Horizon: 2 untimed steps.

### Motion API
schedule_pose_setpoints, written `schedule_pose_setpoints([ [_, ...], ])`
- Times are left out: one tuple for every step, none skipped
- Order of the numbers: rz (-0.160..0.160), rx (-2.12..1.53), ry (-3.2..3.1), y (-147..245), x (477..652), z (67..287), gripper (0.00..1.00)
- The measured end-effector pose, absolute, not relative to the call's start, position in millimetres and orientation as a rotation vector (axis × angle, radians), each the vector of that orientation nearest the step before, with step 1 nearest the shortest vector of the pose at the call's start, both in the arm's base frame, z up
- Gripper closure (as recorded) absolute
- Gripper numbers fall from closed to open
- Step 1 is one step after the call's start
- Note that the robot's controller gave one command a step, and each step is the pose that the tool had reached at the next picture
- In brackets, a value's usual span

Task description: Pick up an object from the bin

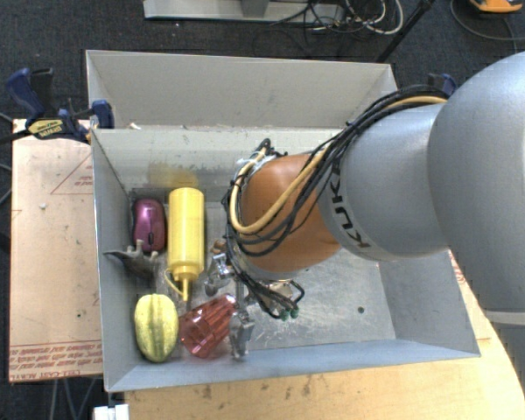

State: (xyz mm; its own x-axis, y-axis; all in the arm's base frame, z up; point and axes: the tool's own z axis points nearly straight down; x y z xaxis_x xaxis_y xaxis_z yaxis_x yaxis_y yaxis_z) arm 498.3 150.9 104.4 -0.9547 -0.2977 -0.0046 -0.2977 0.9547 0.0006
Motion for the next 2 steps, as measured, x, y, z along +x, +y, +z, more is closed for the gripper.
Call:
schedule_pose_setpoints([
  [0.003,-0.916,2.983,153.4,492.1,77.9,0.0],
  [0.006,-0.627,3.066,143.1,498.6,73.7,0.0],
])
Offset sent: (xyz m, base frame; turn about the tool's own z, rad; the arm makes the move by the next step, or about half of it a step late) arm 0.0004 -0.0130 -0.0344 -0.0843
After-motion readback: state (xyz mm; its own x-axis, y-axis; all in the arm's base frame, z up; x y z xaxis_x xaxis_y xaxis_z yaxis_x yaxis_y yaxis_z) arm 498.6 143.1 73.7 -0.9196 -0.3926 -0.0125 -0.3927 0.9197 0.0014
